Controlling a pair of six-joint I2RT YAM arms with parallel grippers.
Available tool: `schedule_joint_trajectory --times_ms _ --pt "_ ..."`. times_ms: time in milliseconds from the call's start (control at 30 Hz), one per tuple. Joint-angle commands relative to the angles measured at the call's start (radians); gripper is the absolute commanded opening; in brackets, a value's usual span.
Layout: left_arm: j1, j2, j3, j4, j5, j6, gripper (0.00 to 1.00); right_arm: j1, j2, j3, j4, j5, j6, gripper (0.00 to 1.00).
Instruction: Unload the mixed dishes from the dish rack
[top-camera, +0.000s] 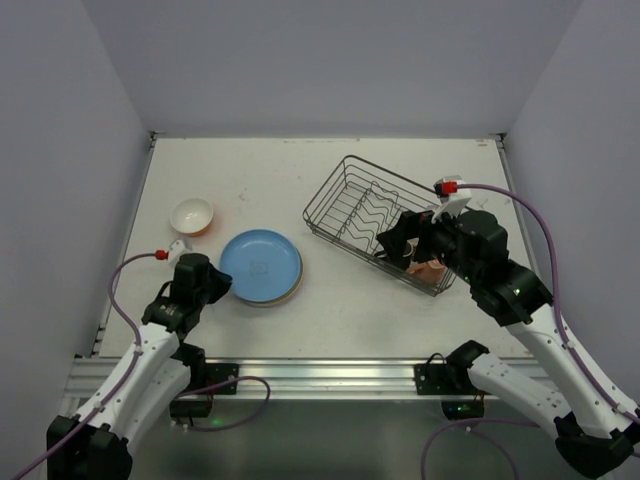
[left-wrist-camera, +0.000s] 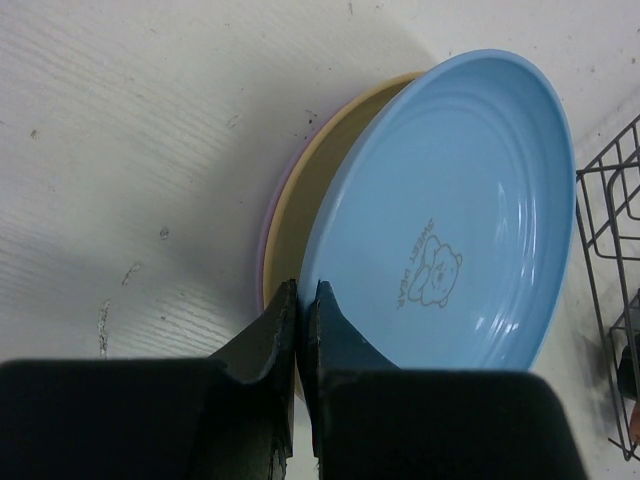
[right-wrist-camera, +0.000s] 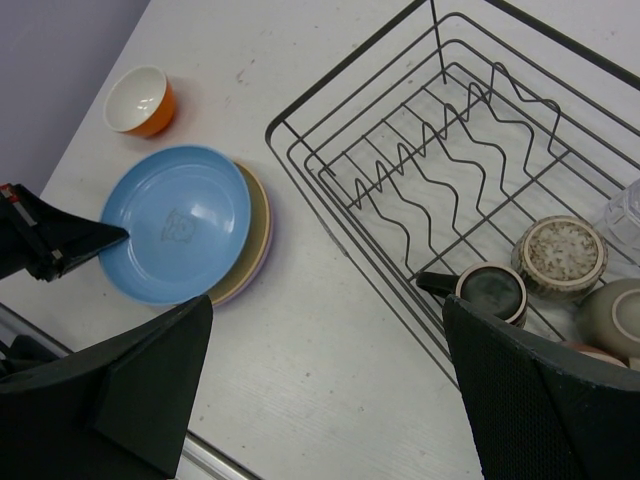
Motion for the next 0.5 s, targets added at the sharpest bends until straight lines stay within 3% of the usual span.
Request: schedule_joint_trajectory --times_ms 0,267,367,467 --pt "0.006 0.025 0.047 0.030 0.018 0.005 0.03 -0.003 0.001 -0.004 0.030 -0.010 -0.007 0.99" --pt "0.006 0.097 -0.001 0.119 0.044 0.014 0.07 -0.003 -0.003 -0.007 0.029 -0.008 -0.017 0.99" --pt "0.006 0.116 0.012 0.117 0.038 0.034 0.12 -0.003 -0.002 -0.007 0.029 -0.010 -0.017 0.99" --pt "0.006 0.110 0.022 0.099 0.024 0.049 0.24 -0.003 0.004 -0.007 0.033 -0.013 -0.017 0.99"
